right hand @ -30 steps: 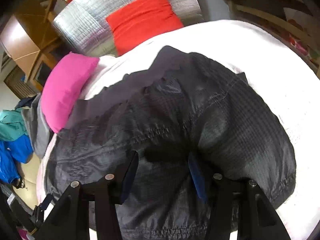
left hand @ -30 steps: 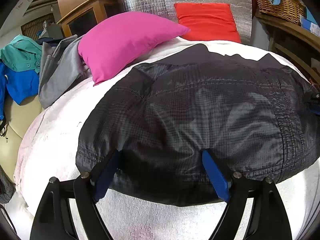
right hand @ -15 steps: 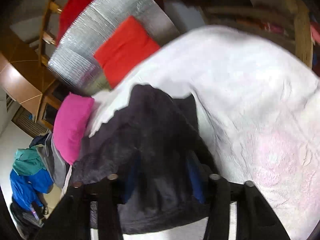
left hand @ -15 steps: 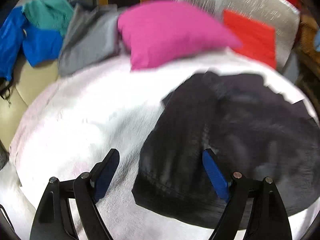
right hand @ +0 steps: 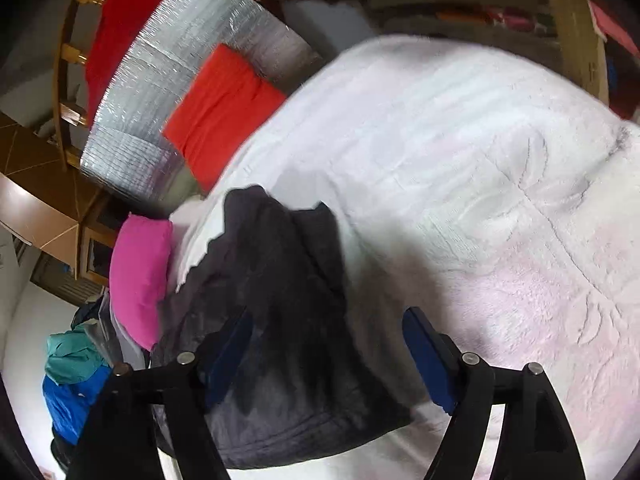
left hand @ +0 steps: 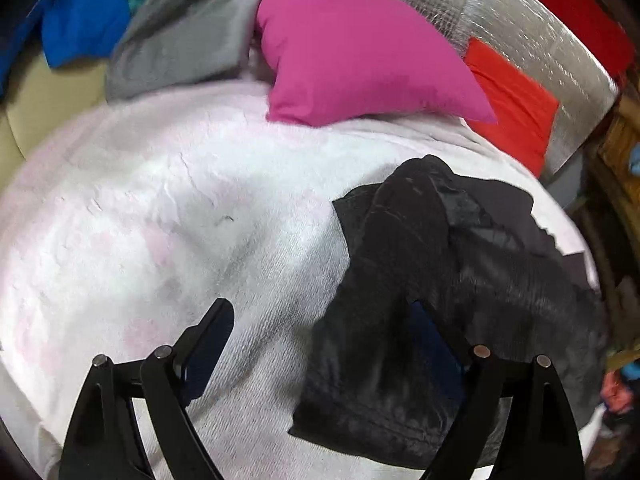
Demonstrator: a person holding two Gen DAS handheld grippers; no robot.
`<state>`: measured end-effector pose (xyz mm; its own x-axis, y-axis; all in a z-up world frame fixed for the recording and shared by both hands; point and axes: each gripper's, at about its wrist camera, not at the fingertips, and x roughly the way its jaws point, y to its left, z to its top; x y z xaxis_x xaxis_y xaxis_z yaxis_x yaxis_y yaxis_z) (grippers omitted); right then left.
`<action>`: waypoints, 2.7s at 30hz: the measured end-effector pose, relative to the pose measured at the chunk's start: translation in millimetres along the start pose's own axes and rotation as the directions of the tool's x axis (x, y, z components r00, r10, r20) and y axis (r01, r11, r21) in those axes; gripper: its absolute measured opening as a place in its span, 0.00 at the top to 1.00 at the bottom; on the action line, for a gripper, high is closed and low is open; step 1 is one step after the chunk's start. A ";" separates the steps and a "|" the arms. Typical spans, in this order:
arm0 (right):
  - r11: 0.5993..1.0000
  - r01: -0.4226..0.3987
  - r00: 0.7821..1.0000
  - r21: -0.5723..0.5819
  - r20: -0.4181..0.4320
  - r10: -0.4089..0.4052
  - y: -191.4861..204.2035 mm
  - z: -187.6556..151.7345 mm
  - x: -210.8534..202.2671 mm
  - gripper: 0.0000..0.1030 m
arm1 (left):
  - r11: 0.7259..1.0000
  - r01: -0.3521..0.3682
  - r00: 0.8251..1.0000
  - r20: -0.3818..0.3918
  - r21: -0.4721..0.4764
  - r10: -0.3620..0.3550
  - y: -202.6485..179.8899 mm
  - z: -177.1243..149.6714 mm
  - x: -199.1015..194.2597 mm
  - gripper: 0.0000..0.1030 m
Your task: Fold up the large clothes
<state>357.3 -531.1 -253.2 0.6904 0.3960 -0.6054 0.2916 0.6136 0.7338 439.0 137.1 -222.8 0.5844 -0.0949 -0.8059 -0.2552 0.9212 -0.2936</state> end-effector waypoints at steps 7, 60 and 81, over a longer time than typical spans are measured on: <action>0.987 -0.152 0.977 0.055 -0.145 0.159 -15.6 11.8 47.1 0.22 | 0.968 0.196 0.970 -0.116 -0.156 -0.215 26.8 11.9 32.3 0.13; 0.969 0.103 0.994 -0.224 0.047 -0.094 87.8 -92.8 16.6 0.72 | 0.896 0.370 0.885 -0.199 -0.247 -0.421 8.2 -28.8 16.1 0.73; 0.983 0.125 0.992 -0.135 0.049 -0.120 66.7 -85.0 -3.7 0.44 | 0.967 0.229 0.964 -0.112 -0.110 -0.241 14.7 -20.2 -15.0 0.39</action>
<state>317.9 -433.5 -228.2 0.6822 0.2857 -0.6730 0.2840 0.7447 0.6040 410.9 144.4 -225.4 0.5389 -0.3556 -0.7636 -0.1976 0.8278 -0.5250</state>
